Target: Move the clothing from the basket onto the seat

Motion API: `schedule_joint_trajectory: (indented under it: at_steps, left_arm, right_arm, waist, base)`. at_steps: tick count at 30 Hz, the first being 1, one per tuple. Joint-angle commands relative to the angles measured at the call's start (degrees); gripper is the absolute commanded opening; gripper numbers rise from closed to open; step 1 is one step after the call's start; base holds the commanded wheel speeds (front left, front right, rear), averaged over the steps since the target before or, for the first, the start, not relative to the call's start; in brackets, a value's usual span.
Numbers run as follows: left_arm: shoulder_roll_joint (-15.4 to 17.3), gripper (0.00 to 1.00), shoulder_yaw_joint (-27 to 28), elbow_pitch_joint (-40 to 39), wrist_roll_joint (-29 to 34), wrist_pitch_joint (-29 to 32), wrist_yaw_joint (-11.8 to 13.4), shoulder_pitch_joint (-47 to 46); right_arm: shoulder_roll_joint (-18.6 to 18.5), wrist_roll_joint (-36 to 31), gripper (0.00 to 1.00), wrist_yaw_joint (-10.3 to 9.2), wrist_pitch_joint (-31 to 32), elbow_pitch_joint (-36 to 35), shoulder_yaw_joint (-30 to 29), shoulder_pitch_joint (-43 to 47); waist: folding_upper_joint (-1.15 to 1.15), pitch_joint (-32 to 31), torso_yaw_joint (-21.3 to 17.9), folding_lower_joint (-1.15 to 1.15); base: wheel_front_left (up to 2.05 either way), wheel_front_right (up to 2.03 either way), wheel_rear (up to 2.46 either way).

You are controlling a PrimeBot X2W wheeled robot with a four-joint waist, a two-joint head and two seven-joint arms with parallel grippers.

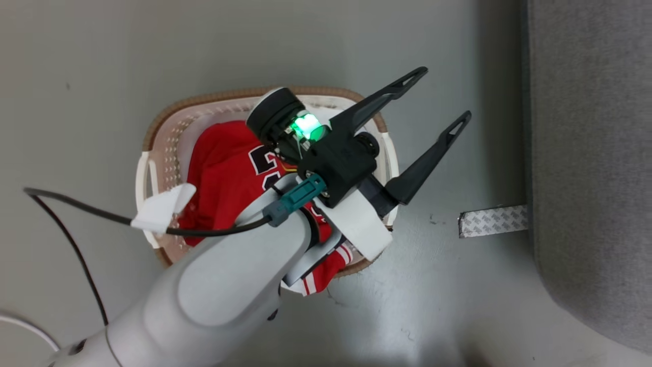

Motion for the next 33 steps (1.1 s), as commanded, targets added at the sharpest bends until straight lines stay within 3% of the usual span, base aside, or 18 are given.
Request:
schedule_joint_trajectory:
  at_steps: [1, 9, 20, 26, 33]
  left_arm:
    - [0.72, 1.0, 0.25, 0.29, 0.06, -0.48, 0.19, 1.02]
    - [2.6, 1.0, 1.0, 2.22, -2.9, -2.29, 1.24, 6.18]
    - [2.82, 1.0, 4.24, 6.35, -8.13, -5.86, 4.89, 18.69]
    - [2.68, 1.0, 7.05, 7.73, -8.9, -6.55, 7.28, 24.21]
    - [2.41, 1.0, 15.16, 5.84, -6.13, -6.49, 10.71, 33.04]
  right_arm:
    - [1.19, -1.07, 1.0, -0.13, -0.17, -2.2, 0.77, 2.63]
    - [7.01, 4.18, 1.0, -0.14, -0.11, -14.95, 10.27, 16.84]
    - [8.52, 8.4, 1.0, -0.14, -0.11, -29.65, 27.31, 36.62]
    - [8.63, 9.19, 1.0, -0.13, -0.1, -33.4, 32.94, 44.56]
    - [9.57, 12.17, 1.0, -0.13, -0.1, -34.86, 38.91, 53.95]
  waist:
    - [0.0, -2.38, -1.28, -0.02]
    - [0.0, -12.69, -3.53, -0.02]
    - [0.0, -28.72, -2.81, -0.02]
    - [0.0, -34.18, -0.78, -0.02]
    - [0.0, -39.05, 2.0, -0.02]
  base:
    - [0.0, 0.0, 0.0]
    - [0.0, 0.0, 0.0]
    - [0.0, 0.0, 0.0]
    - [0.0, 0.0, 0.0]
    - [0.0, 0.0, 0.0]
